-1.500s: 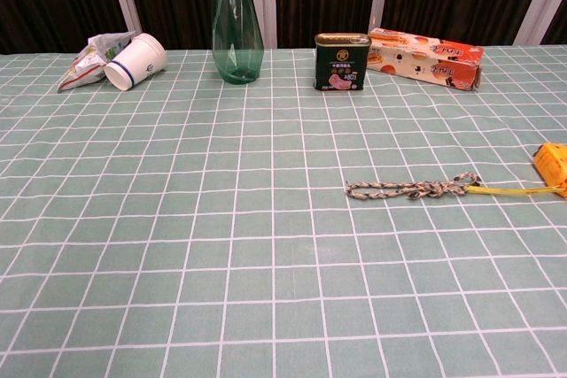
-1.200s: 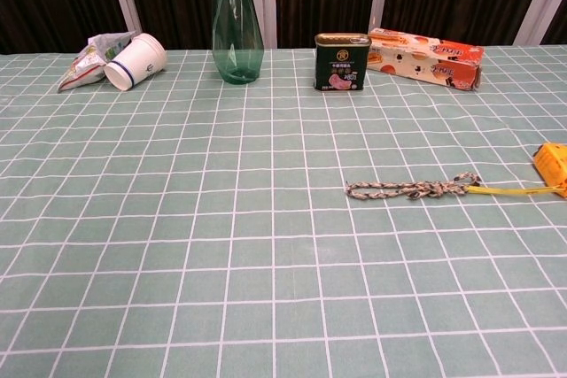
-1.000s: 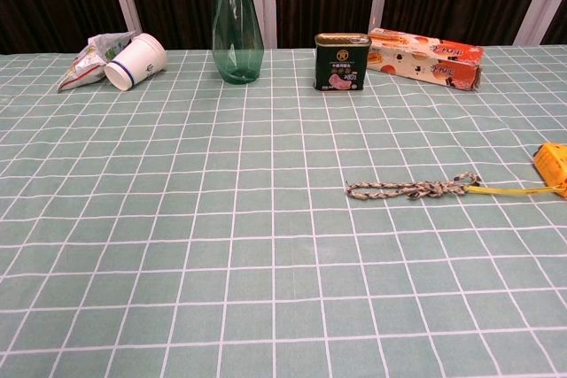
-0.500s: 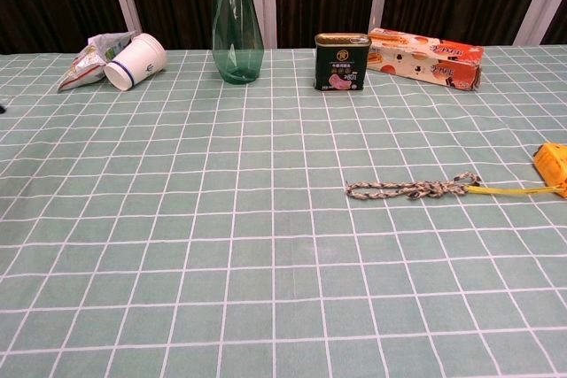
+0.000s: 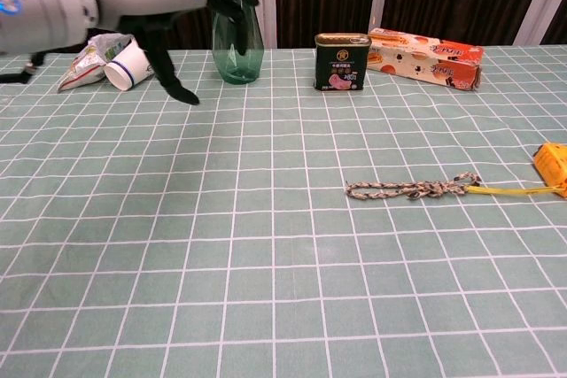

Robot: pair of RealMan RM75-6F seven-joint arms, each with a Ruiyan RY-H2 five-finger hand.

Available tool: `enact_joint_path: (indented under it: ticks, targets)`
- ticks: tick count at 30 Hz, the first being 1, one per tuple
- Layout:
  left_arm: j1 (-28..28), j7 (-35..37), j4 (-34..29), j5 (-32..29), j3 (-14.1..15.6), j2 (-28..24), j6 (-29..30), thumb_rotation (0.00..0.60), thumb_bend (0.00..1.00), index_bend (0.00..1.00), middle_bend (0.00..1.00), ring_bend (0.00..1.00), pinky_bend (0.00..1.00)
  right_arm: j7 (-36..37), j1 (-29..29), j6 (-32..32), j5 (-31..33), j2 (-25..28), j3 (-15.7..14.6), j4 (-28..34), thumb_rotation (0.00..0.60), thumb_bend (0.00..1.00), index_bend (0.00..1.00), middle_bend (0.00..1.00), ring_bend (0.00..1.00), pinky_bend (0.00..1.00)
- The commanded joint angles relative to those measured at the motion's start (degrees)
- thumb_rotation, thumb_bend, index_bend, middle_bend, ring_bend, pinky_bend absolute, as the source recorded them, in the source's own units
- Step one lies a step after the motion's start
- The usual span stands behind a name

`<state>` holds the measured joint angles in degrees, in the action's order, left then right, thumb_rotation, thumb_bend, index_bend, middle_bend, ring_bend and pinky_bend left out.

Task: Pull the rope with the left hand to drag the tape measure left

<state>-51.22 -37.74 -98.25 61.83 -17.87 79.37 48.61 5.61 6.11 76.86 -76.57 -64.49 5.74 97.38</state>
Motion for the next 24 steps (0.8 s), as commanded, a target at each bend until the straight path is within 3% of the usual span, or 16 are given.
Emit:
enact_joint_path:
  ticks: [1, 9, 15, 24]
  targets:
    - [-4.89, -2.70, 4.32, -3.82, -0.30, 5.12, -2.89, 0.600, 0.19, 0.39, 0.00, 0.00, 0.00, 0.31, 0.05, -0.22, 0.25, 0.11, 0.09, 0.07, 0.600, 0.18, 0.00, 0.00, 0.00, 0.00]
    - [-11.76, -5.27, 11.61, -9.07, 0.50, 13.55, -4.81, 0.600, 0.26, 0.43, 0.00, 0.00, 0.00, 1.46, 0.15, -1.00, 0.95, 0.55, 0.25, 0.37, 0.600, 0.18, 0.00, 0.00, 0.00, 0.00]
    - [-15.28, -6.33, 15.55, -12.54, 1.56, 18.04, -5.80, 0.600, 0.37, 0.45, 0.00, 0.00, 0.00, 2.37, 0.16, -1.37, 1.49, 0.87, 0.46, 0.56, 0.600, 0.18, 0.00, 0.00, 0.00, 0.00]
    - [-19.30, -6.98, 20.29, -15.85, 3.15, 22.87, -7.06, 0.600, 0.39, 0.46, 0.00, 0.00, 0.00, 3.29, 0.15, -1.82, 1.96, 1.31, 0.59, 0.82, 0.600, 0.18, 0.00, 0.00, 0.00, 0.00]
